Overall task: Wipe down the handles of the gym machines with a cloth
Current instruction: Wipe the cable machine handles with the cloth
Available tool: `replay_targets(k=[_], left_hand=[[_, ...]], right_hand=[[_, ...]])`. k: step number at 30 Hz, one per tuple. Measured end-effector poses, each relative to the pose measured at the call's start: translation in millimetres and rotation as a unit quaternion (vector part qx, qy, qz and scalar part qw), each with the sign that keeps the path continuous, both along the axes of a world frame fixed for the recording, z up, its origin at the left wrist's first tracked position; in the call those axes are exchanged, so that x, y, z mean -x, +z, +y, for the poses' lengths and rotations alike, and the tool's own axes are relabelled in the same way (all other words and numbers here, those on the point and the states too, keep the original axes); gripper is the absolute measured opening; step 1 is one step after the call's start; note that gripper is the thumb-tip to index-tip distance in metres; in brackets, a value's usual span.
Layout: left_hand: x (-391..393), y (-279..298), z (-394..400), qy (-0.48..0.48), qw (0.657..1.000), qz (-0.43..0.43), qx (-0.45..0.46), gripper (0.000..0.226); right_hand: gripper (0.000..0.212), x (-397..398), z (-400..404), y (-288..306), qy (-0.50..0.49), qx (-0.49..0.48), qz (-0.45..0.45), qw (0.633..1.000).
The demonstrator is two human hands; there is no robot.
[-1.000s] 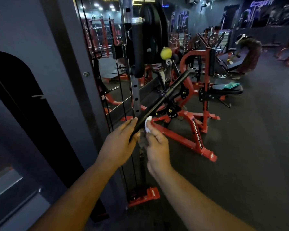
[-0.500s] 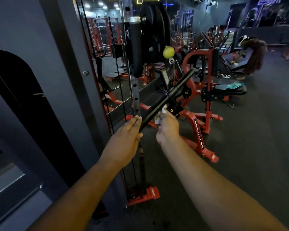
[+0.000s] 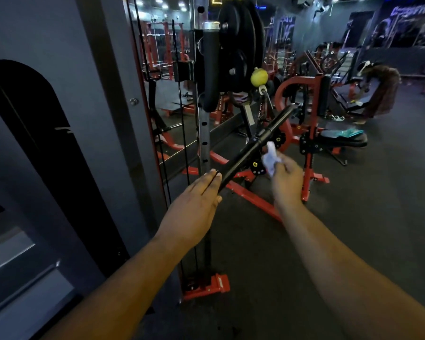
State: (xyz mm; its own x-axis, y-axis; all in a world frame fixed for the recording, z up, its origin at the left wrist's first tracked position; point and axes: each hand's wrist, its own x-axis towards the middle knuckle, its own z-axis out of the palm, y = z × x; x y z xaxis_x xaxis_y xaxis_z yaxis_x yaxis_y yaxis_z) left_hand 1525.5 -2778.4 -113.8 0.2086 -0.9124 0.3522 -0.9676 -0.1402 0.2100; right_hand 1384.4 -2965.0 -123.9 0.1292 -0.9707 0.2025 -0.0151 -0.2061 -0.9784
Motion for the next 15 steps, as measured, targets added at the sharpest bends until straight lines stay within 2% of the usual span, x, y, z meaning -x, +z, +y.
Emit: replay_targets(k=[1, 3, 5, 9, 12, 15], left_hand=[[0.1, -0.4, -0.6, -0.002, 1.000, 0.000, -0.004, 0.055], [0.7, -2.3, -3.0, -0.009, 1.000, -0.004, -0.010, 0.055], [2.0, -2.8, -5.2, -0.012, 1.000, -0.002, -0.008, 0.056], [-0.3, -1.8, -6.8, -0.012, 1.000, -0.009, 0.013, 0.059], [-5.0, -2.5, -2.6, -0.014, 1.000, -0.004, 0.017, 0.063], [-8.3, -7.1, 1.4, -0.023, 0.999, 0.008, 0.038, 0.062]], right_hand=[[0.031, 1.2, -11.9, 7.6, -0.023, 0.089, 0.059, 0.994], [0.041, -2.5, -25.5, 17.3, -0.012, 0.235, 0.189, 0.954], [0.044, -13.0, -20.6, 15.9, 0.046, 0.288, 0.276, 0.916], [0.046, -21.3, 9.0, -1.5, 0.083, 0.369, 0.249, 0.892], [0.047, -16.6, 34.8, -11.2, 0.155, 0.409, 0.235, 0.868], [0.040, -10.4, 45.4, -2.3, 0.186, 0.426, 0.177, 0.867]])
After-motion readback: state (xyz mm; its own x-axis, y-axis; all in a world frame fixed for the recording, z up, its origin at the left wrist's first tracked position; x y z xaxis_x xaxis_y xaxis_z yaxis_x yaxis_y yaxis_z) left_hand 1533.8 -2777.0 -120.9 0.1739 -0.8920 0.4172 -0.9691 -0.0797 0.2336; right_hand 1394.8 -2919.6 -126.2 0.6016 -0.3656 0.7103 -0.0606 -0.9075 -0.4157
